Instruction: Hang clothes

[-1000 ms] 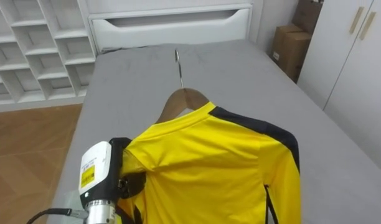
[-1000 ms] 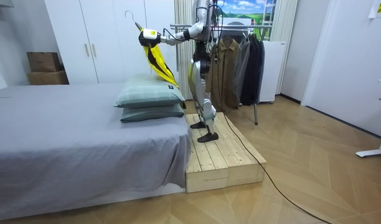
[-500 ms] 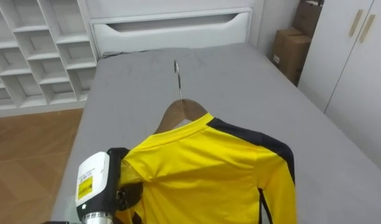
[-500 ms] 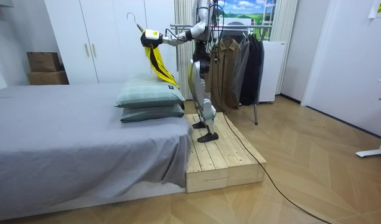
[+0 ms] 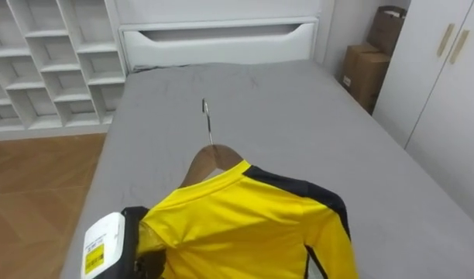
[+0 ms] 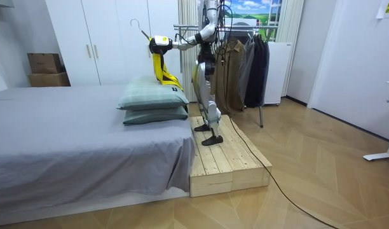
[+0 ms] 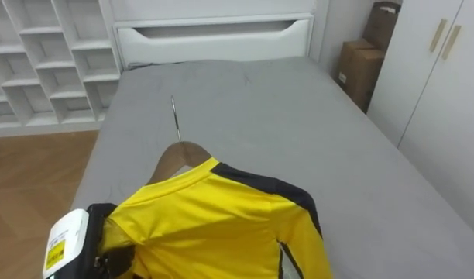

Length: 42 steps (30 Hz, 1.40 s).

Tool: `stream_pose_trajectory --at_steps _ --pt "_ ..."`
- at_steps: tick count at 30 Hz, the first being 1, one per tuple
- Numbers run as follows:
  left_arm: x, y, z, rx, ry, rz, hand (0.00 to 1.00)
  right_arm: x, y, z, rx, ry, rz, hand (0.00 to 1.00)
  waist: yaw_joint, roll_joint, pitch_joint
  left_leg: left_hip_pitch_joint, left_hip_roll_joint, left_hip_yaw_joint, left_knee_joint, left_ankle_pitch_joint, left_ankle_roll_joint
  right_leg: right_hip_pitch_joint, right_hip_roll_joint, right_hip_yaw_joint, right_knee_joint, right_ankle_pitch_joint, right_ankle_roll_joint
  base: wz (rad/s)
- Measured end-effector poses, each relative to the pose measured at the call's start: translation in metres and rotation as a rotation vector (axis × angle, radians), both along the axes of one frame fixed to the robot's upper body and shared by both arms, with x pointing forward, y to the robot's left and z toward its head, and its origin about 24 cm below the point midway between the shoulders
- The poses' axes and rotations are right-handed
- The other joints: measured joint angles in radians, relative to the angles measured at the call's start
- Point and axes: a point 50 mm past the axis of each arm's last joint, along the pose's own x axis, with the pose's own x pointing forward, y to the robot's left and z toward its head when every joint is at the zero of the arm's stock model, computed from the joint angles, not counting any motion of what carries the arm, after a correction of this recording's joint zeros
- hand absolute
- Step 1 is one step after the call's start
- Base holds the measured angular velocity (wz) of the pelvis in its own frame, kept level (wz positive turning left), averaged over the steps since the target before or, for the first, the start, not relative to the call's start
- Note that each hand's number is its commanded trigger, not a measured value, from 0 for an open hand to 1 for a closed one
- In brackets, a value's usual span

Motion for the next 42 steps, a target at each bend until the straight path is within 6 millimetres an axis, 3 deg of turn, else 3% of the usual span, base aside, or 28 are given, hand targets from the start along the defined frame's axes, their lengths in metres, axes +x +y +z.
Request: stream_pose_trajectory --at_steps 7,14,24,29,36,39,42 --pt "0.000 0.002 0.003 0.060 -0.033 0.003 1.00 0.027 -0.004 0.009 -0.097 -0.143 0.039 0.00 0.004 -0.003 -0.0033 -0.004 0.000 -0.005 0.007 0.001 -0.001 0.000 -0.001 -0.010 0.001 0.000 0.000 0.03" --pt "0.000 0.002 0.004 0.089 -0.040 -0.012 1.00 0.051 -0.003 0.022 -0.241 -0.290 0.238 0.00 0.006 -0.004 -0.0033 -0.007 0.001 -0.005 0.007 0.001 -0.001 -0.004 -0.002 -0.022 0.000 0.000 0.000 0.00" --pt "0.001 0.002 0.003 0.084 -0.011 -0.021 1.00 0.060 -0.004 0.030 -0.398 -0.367 0.367 0.00 0.010 -0.011 0.0005 -0.010 0.001 0.001 0.010 0.001 -0.001 -0.006 -0.002 -0.015 0.001 0.000 0.000 0.00" --pt "0.001 0.002 0.002 0.077 -0.010 -0.020 1.00 0.080 -0.001 0.043 -0.482 -0.493 0.414 0.00 0.010 -0.013 0.0004 -0.014 0.001 0.008 0.013 0.001 -0.001 -0.012 -0.002 -0.007 0.001 0.000 0.000 -0.03" --pt "0.000 0.000 0.002 0.068 -0.006 -0.024 1.00 0.092 0.004 0.050 -0.507 -0.559 0.460 0.00 0.033 -0.020 0.0001 -0.015 0.001 0.008 0.013 0.001 -0.001 -0.013 -0.002 -0.009 0.003 0.000 -0.001 0.00" --pt "0.000 0.000 0.002 0.071 0.000 -0.023 1.00 0.106 0.010 0.060 -0.532 -0.629 0.517 0.00 0.038 -0.020 0.0001 -0.025 0.001 0.009 0.013 0.001 -0.001 -0.025 -0.002 -0.009 0.004 0.000 -0.001 0.00" --pt "0.003 -0.001 0.003 0.066 0.007 -0.031 1.00 0.128 0.020 0.082 -0.591 -0.766 0.607 0.00 0.042 -0.024 -0.0004 -0.017 0.002 0.010 0.012 0.001 -0.001 -0.020 -0.002 -0.008 0.006 0.000 -0.001 -0.02"
